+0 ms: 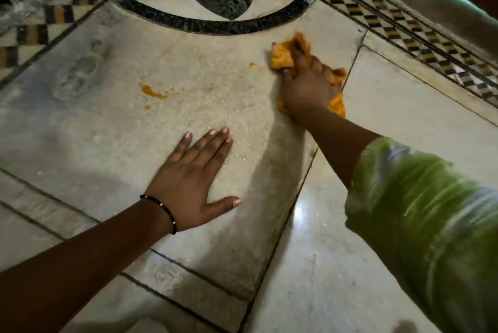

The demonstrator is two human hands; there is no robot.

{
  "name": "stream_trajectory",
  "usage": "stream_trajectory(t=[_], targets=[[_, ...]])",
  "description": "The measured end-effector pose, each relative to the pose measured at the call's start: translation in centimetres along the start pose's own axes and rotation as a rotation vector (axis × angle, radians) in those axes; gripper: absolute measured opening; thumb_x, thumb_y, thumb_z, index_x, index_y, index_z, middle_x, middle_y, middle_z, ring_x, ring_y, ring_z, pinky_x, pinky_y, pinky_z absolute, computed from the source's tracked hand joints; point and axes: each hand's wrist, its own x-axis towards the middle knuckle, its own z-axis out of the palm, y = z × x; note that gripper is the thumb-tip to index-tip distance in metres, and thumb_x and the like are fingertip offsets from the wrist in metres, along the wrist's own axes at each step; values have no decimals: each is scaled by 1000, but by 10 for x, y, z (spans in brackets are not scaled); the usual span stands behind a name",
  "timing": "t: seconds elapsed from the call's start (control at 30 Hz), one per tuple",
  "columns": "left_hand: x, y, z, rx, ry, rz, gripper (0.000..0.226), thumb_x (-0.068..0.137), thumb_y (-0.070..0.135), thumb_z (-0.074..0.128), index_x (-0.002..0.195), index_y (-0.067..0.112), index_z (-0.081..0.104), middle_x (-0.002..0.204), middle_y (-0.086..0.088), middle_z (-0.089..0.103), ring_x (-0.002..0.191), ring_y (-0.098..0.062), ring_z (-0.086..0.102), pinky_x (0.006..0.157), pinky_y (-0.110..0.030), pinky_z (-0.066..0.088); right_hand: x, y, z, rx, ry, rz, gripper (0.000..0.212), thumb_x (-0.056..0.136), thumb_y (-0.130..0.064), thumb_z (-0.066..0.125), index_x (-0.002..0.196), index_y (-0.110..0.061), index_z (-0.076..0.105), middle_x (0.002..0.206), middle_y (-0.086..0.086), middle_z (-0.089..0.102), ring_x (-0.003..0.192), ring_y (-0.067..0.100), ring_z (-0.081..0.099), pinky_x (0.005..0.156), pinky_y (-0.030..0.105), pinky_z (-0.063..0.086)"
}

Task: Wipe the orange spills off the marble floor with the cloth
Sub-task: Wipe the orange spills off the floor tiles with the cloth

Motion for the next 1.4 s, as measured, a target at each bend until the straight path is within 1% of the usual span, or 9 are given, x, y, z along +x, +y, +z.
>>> stream_trajectory(t=[0.13,0.27,0.43,0.67,0.83,1.1,1.17,1.3,1.4], targets=[[-1,1,-2,-10,-5,-6,94,84,76,22,149,8,21,158,-7,15,146,-20,13,116,-49,16,-45,11,-3,-21,-7,-409,54,89,-49,32,141,-37,39,147,6,40,135,31,32,107,60,19],[-1,0,-1,-24,0,8,94,84,76,21,149,7,22,158,-8,17,145,-21,15,115,-49,16,-113,86,-14,-48,-70,-620,54,85,-51,36,136,-34,44,140,8,50,127,32,43,101,56,28],[-1,-1,1,-40,1,5,96,83,77,22,150,8,19,158,-7,14,146,-20,11,116,-49,14,-104,133,-29,-84,-36,-362,64,83,-60,32,143,-37,32,148,5,39,137,31,32,104,63,21],[0,-2,1,-47,6,10,96,83,77,26,151,10,15,159,-5,10,147,-19,7,116,-49,13,11,34,-15,-74,-16,42,59,92,-58,29,146,-39,19,155,6,24,140,40,18,105,71,13],[0,-3,0,-44,9,18,96,83,76,27,151,9,14,159,-6,11,147,-20,8,116,-49,14,-6,-33,3,-66,-77,-351,55,92,-50,29,146,-37,27,155,2,27,140,35,20,106,65,13],[-1,-4,3,-53,8,16,99,82,78,28,151,9,14,159,-6,8,147,-19,4,117,-48,11,-63,94,-26,-171,-112,-787,62,78,-52,34,136,-31,41,137,14,52,121,38,47,92,52,32],[0,-3,3,-58,11,3,99,81,79,28,151,9,14,159,-6,7,147,-19,3,117,-48,9,-43,92,-26,-205,-92,-705,67,78,-56,32,139,-30,38,139,14,48,121,38,45,91,53,32],[0,-1,1,-62,11,-15,100,80,79,31,151,10,15,159,-5,8,147,-18,4,117,-49,11,-28,26,-5,-141,30,-204,61,88,-56,31,145,-35,24,150,9,32,134,38,29,102,65,21],[0,-1,0,-43,14,-10,100,80,79,31,151,10,16,159,-5,11,147,-19,7,117,-49,12,-60,-1,4,-111,2,-211,59,90,-51,32,146,-32,26,153,7,28,136,37,26,106,66,14]])
